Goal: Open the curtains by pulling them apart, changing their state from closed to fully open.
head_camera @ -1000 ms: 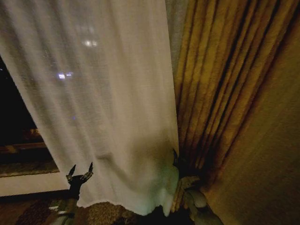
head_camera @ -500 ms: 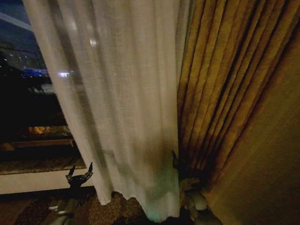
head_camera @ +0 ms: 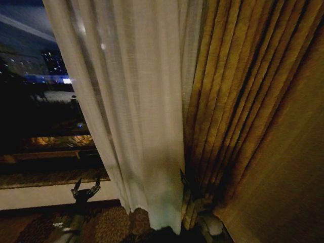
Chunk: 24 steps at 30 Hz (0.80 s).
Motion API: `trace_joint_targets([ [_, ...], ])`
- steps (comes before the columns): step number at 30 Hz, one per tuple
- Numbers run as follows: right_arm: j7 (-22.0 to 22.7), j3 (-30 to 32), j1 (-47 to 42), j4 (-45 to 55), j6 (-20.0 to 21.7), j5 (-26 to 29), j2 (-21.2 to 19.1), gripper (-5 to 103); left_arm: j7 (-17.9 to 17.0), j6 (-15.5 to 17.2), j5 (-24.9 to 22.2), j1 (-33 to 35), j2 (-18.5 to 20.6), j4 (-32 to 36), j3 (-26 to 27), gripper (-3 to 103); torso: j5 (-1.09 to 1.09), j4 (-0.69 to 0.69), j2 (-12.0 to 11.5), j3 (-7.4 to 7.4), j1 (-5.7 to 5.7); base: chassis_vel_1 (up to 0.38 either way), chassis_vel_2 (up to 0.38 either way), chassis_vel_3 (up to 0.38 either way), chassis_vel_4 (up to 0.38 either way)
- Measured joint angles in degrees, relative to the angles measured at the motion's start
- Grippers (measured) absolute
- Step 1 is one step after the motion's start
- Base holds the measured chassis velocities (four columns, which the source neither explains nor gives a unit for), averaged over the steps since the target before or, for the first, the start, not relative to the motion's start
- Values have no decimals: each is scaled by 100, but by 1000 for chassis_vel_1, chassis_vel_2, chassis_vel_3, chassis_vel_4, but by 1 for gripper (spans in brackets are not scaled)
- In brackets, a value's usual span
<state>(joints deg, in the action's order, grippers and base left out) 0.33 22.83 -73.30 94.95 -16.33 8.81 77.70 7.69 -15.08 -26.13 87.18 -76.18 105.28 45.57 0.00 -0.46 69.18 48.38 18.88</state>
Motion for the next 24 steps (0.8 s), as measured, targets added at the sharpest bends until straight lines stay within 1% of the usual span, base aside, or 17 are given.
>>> trace_joint_targets([
  [1,0,-3,1,1,1,-9,12,85,0,0,0,0,0,0,0,100,0,0,0,0,0,0,0,0,0],
  [2,0,-3,1,1,1,-9,12,85,0,0,0,0,0,0,0,100,0,0,0,0,0,0,0,0,0],
  [4,4,-13,-1,2,2,-57,56,96,1,0,0,0,0,0,0,100,0,-1,0,0,0,57,41,-28,-69],
  [5,4,-20,-5,0,2,-87,64,99,1,0,0,0,0,0,0,100,0,0,0,0,0,62,100,-107,-85],
  [9,4,-46,-21,-2,4,-140,89,100,1,0,0,0,0,0,-1,100,0,-1,0,0,0,118,107,-118,-107],
  [14,3,-47,-30,10,12,-144,113,100,1,0,0,0,-1,0,0,100,-1,0,0,0,0,206,191,-195,-179],
  [19,-3,-38,-57,22,10,-164,115,100,1,0,0,0,0,0,1,100,-1,1,0,0,0,266,266,-238,-269],
  [24,-57,-25,-83,21,-45,-167,113,100,1,0,0,0,-1,0,1,100,0,0,0,-1,0,310,311,-332,-313],
])
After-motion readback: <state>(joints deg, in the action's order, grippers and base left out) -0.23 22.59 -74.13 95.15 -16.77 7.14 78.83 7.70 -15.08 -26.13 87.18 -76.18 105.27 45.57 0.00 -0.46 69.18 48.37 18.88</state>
